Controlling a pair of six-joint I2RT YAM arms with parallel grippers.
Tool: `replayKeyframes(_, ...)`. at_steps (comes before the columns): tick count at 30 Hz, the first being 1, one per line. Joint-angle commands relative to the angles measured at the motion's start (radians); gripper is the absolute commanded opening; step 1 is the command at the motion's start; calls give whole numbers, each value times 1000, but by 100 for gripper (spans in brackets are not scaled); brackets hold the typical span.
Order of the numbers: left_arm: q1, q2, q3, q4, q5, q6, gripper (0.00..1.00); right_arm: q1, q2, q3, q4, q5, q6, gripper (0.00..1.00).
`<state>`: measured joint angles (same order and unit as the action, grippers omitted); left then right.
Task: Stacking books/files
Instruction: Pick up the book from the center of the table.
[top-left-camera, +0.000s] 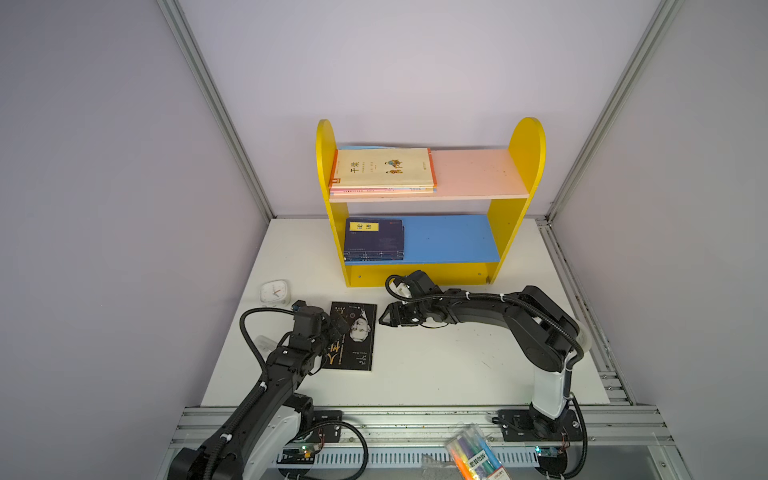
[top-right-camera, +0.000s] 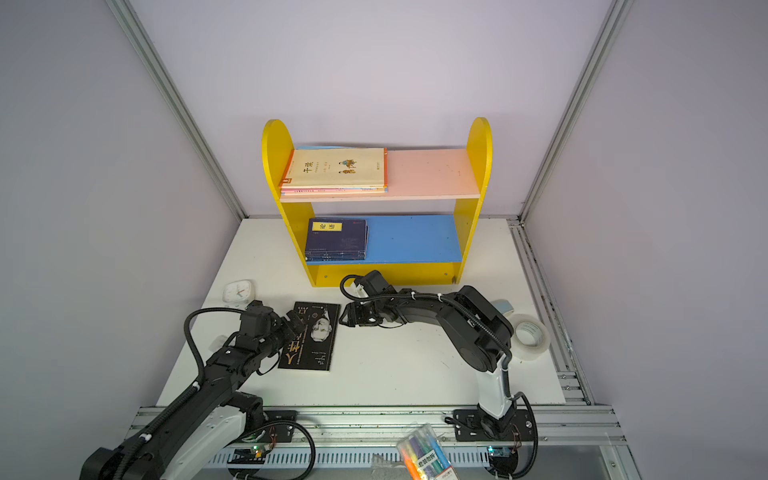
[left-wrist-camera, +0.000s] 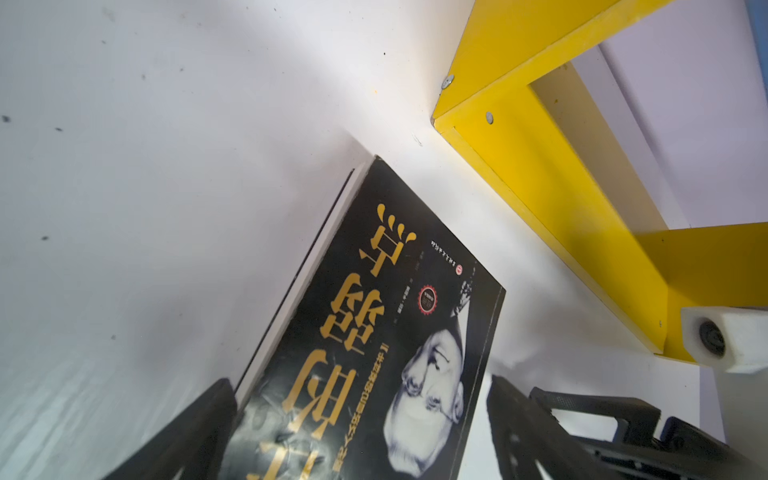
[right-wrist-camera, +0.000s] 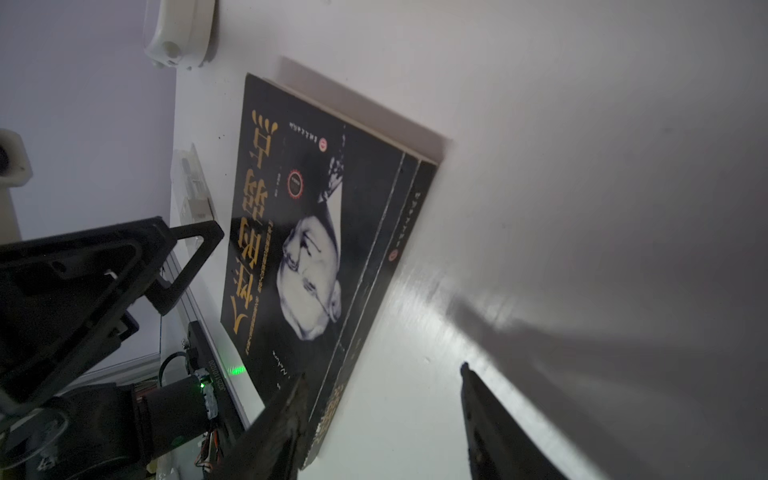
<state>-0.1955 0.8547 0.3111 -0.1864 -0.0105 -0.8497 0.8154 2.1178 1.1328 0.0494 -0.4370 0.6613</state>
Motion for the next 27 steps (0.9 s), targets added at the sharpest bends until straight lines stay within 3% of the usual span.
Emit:
replayKeyframes(1,1,66,-10,159,36,-10,97,4,27,17,85,51,68,61)
replayKeyframes(7,0,139,-38,226,58,-31,97,19,94,67,103,84,104,60)
replayKeyframes(15,1,152,-95,248,47,-34,97,31,197,145,182,13,120,59)
replayKeyframes(20,1,156,-125,278,45,-42,97,56,201,177,152,15,78,58)
replayKeyframes(27,0,183,-141,318,63,-49,97,68,187,155,271,-37,66,53)
